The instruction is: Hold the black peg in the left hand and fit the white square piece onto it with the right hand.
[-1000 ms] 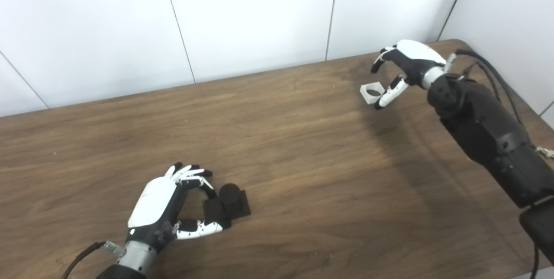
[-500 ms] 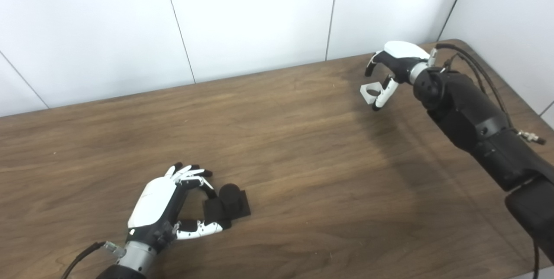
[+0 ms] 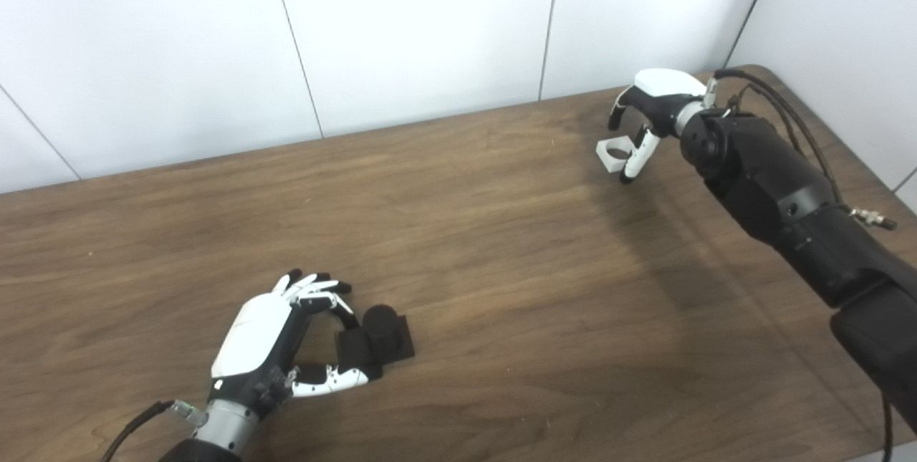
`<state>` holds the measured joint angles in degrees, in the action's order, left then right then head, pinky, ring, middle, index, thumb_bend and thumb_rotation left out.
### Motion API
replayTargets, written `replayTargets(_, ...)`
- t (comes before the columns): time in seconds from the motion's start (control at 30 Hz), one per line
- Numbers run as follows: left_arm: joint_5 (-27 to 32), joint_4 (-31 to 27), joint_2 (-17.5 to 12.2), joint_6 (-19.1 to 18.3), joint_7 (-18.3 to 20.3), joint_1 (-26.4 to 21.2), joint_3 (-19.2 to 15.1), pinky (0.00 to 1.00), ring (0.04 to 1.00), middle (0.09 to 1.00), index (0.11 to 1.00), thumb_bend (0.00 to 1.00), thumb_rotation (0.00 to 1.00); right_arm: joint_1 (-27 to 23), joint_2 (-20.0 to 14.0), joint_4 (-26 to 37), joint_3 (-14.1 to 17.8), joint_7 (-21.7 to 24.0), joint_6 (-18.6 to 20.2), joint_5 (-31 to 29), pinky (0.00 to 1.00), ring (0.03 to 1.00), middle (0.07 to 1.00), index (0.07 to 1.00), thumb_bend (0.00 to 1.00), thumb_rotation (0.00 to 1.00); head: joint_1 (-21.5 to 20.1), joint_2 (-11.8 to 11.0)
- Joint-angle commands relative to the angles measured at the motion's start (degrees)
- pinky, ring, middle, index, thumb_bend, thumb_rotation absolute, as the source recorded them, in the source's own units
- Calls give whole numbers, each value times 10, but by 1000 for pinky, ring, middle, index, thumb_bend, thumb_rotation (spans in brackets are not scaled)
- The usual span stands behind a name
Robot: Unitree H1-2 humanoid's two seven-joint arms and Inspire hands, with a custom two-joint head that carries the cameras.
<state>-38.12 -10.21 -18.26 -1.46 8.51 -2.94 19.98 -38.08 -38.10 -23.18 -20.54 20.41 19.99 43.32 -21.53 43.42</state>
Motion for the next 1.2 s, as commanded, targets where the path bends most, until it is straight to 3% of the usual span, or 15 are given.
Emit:
replayTargets(0.0, 0, 1, -12, -8, 32, 13, 7, 1000, 881, 784, 485, 519, 47, -27, -16, 6, 4, -6, 2, 13, 1000, 979, 900, 658, 863, 129, -1, 0)
replayTargets(0.77, 0, 0, -10, -5, 36, 12, 0, 1000, 877, 778, 485, 519, 47, -22, -17, -10, 2, -1, -16, 7, 1000, 957, 868, 589, 849, 129, -2, 5)
replayTargets(0.8, 0, 0, -10, -5, 36, 12, 0, 1000, 877, 778, 485, 519, 47, -22, -17, -11, 1, 0, -17, 7, 1000, 960, 867, 542, 691, 135, -2, 5)
replayTargets(0.83, -1, -1, -10, -6, 37, 12, 0, 1000, 876, 778, 485, 519, 47, -21, -17, -11, 2, 1, -17, 6, 1000, 961, 866, 512, 593, 139, -2, 5)
replayTargets(0.87, -2, -3, -10, -7, 37, 13, 0, 1000, 876, 777, 485, 519, 47, -21, -17, -11, 2, 4, -16, 6, 1000, 962, 865, 502, 560, 140, -2, 6)
replayTargets(1.17, -2, -5, -10, -11, 41, 14, -1, 1000, 880, 780, 485, 519, 47, -15, -18, -15, 0, 11, -16, 6, 993, 957, 852, 488, 525, 139, -1, 7)
